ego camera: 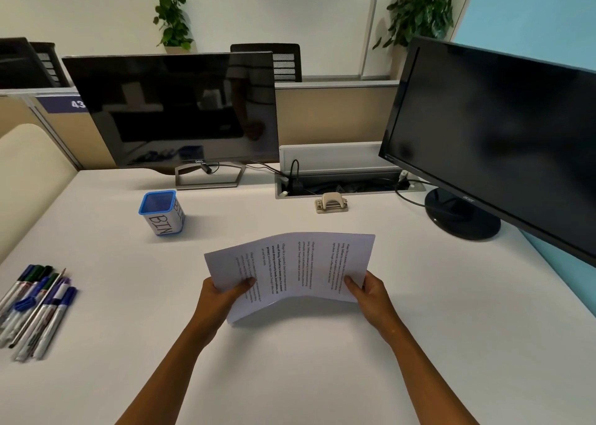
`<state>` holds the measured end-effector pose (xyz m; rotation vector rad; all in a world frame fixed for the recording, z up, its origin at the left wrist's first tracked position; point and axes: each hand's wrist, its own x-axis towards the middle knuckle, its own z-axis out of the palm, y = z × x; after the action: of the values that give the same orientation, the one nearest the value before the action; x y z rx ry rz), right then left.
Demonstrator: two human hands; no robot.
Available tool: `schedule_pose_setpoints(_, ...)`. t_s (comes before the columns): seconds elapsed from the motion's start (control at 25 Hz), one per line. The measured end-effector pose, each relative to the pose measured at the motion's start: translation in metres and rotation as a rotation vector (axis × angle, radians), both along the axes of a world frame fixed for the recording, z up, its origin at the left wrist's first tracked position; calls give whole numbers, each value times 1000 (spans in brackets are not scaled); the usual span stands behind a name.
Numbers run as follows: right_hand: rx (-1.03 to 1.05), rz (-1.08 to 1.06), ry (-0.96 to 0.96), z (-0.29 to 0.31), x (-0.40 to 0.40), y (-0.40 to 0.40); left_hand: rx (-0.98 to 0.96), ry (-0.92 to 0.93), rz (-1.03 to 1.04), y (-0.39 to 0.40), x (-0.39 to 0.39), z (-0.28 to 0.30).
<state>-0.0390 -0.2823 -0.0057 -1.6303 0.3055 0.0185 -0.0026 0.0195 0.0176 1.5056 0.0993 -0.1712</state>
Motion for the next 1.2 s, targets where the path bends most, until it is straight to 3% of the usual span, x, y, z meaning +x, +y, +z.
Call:
schedule_pose_setpoints(0.12, -31, -52, -2, -4, 2, -2, 12, 27, 9, -4, 2, -4)
schedule_pose_setpoints(0.24, -55, -243, -15, -6, 6, -7, 25, 17, 3, -9, 7, 2)
schedule_pose_setpoints(0.4, 128, -435, 72, 0, 4, 8, -196, 41, 130, -28, 6, 9)
schedule_pose_setpoints(0.6, 426, -278, 161, -18, 4, 44, -511, 246, 304, -62, -10, -8)
schedule_pose_setpoints(0.72, 493, -193, 135, -26, 15, 53, -500, 409, 371, -76, -21, -20)
schedule_pose_setpoints(1.0, 258, -355, 282, -52, 25, 52, -442, 492, 342, -88, -35, -33)
schedule_pose_setpoints(1.2, -12, -315, 283, -54, 27, 33, -271, 484, 358, -72, -30, -40)
